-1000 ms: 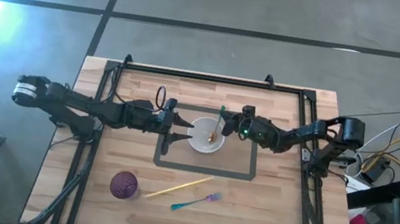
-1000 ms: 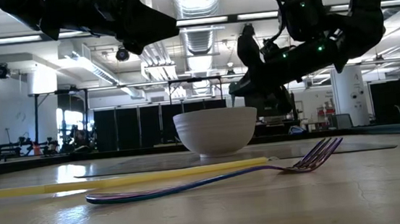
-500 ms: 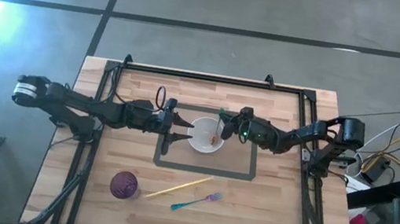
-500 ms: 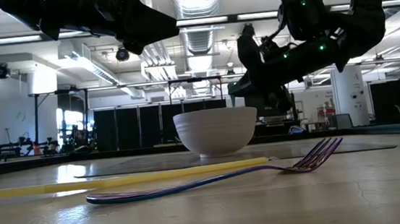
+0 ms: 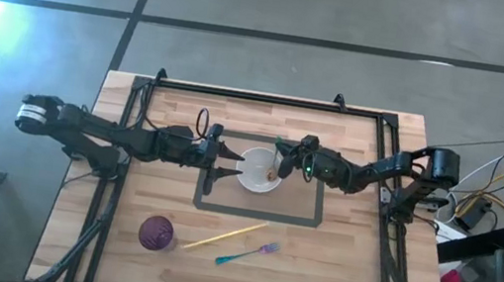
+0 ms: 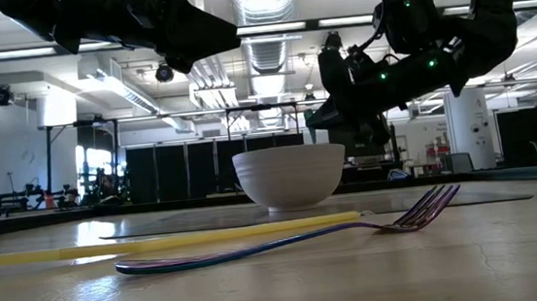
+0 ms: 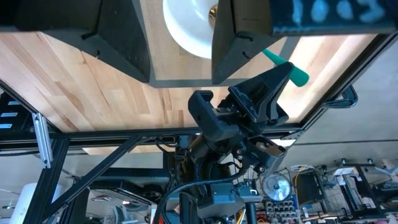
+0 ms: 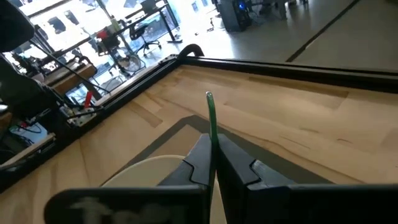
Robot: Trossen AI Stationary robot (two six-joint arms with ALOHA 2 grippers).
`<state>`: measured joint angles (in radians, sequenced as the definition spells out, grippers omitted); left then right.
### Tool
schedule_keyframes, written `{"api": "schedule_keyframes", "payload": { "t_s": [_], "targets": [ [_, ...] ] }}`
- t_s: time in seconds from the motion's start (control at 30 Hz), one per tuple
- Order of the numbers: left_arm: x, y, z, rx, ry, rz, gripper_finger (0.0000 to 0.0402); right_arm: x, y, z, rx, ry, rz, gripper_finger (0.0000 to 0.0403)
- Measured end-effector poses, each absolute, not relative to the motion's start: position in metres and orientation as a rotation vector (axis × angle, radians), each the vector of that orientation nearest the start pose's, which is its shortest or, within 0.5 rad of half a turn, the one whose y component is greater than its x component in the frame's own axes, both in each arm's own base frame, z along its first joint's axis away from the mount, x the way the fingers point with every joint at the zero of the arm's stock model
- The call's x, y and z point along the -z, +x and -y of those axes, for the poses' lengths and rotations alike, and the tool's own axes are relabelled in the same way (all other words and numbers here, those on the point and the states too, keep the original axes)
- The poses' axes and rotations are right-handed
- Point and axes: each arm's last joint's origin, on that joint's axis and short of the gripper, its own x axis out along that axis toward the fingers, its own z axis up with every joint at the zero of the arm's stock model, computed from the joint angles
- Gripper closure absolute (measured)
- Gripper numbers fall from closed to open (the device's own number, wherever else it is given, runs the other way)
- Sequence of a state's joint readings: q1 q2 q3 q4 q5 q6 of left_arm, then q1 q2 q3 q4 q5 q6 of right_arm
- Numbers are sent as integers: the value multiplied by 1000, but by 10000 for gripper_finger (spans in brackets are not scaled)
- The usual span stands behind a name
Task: Pick & Place Utensil
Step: Put the golden spoon into the white bowl on the brown placemat
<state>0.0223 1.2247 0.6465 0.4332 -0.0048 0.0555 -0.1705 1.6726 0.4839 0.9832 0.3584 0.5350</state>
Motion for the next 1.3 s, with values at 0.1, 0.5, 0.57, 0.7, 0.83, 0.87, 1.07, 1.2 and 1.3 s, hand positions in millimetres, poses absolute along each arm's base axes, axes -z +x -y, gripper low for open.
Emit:
{"api": "schedule_keyframes", "payload": {
  "t_s": [0.1,0.5,0.57,0.7,0.83,0.87,1.07,1.2,1.3],
  "targets": [
    [-254,264,-6,-23,54,-146,236,-142,281,58,562,522,-60,394],
    [-254,264,-6,-23,54,-146,236,-139,281,58,560,541,-85,370],
    [-254,264,-6,-23,54,-146,236,-137,280,58,567,538,-108,364],
    [-254,264,-6,-23,54,-146,236,-135,280,58,571,537,-122,356],
    [-254,264,-6,-23,54,-146,236,-135,280,58,571,536,-123,354],
    [-254,264,-6,-23,54,-146,236,-135,280,58,571,536,-123,354],
    [-254,264,-6,-23,55,-146,236,-133,279,58,578,532,-149,346],
    [-254,264,-6,-23,54,-146,236,-132,278,58,581,531,-162,331],
    [-254,264,-6,-23,54,-146,236,-132,278,58,582,531,-165,316]
  ]
}}
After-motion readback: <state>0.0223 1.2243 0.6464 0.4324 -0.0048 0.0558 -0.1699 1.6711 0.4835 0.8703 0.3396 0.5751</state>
